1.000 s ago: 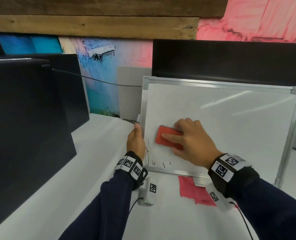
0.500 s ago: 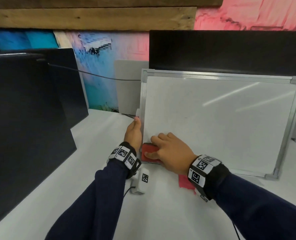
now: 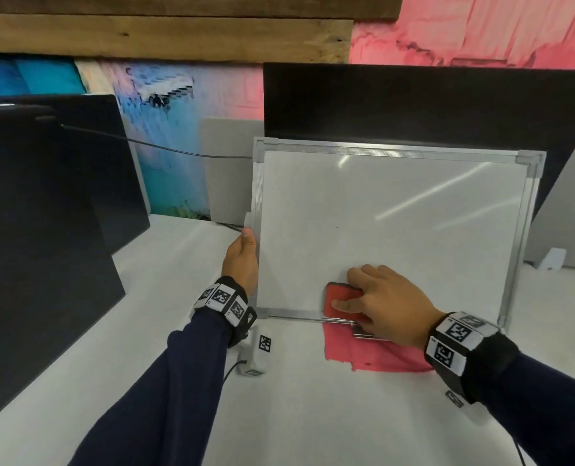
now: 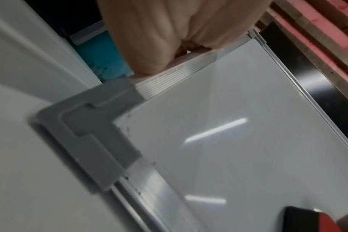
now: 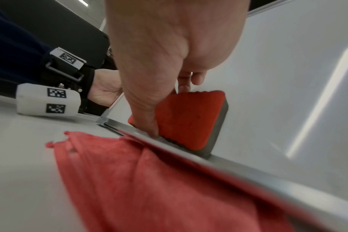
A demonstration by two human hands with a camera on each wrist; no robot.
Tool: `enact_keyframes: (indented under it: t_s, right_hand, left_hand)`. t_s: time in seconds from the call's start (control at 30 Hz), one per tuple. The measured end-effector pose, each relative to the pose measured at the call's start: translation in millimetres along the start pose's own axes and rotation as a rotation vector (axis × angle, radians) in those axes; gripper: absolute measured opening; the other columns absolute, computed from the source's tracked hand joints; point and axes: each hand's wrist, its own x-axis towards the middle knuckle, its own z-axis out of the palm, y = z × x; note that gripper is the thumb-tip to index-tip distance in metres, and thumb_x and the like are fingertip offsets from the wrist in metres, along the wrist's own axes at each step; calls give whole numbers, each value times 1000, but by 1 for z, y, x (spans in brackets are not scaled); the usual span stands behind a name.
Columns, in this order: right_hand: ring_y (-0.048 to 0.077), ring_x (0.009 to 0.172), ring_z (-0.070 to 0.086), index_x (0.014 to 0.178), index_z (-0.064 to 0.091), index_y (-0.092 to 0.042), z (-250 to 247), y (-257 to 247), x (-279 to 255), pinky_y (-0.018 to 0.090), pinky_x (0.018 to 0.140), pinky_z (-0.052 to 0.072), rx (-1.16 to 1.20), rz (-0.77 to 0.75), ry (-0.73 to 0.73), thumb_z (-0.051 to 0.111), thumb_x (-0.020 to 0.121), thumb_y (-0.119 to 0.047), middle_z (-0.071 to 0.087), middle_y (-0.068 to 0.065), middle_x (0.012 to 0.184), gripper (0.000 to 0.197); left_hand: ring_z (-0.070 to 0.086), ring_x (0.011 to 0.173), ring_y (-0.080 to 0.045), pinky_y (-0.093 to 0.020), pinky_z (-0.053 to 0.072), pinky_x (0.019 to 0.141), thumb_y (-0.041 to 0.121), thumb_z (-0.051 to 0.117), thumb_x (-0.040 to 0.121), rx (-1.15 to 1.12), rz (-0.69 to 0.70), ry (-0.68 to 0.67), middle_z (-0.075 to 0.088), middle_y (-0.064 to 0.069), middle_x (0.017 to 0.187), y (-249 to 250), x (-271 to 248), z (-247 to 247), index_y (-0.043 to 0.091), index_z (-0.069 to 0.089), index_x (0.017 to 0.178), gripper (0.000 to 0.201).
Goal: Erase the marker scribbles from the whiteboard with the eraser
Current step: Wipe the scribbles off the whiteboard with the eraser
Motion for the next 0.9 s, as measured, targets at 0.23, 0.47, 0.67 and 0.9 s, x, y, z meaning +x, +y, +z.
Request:
enact_keyframes:
  t_s: [0.23,0.47,0.67,0.9]
  right_hand:
    - [26,82,51,113,74,-40,4,-14,14,38,64,48,86,52,66,79,75,-26,50,0,92,41]
    - [30,82,53,121,69,-39,-25,10,22,38,67,47,83,161,163,75,75,-27,53,4,94,48]
    - [37,94,52,132,65,-31,-43,46,16,45,76,51,139,421,331,82,79,-28,54,12,109,56]
    - [29,87,54,123,69,-40,-8,27,-18,37,68,50,104,197,51,85,70,-27,54,4,99,57]
  left_hand:
    - [43,136,-24,-39,30,116,63,21,97,-10,-8,34,49,-5,146,-5,4,5,16,46,142,69]
    - [48,131,-26,-35,34,111,58,22,100,-27,-5,99,55,-6,139,-5,2,10,15,52,137,65]
    - [47,131,-28,-30,32,107,51,23,103,-3,-12,187,54,-9,140,-2,-1,18,13,53,137,59]
    - [52,126,-28,-41,38,110,57,22,99,-14,-30,252,59,-8,135,-3,2,20,16,57,132,63]
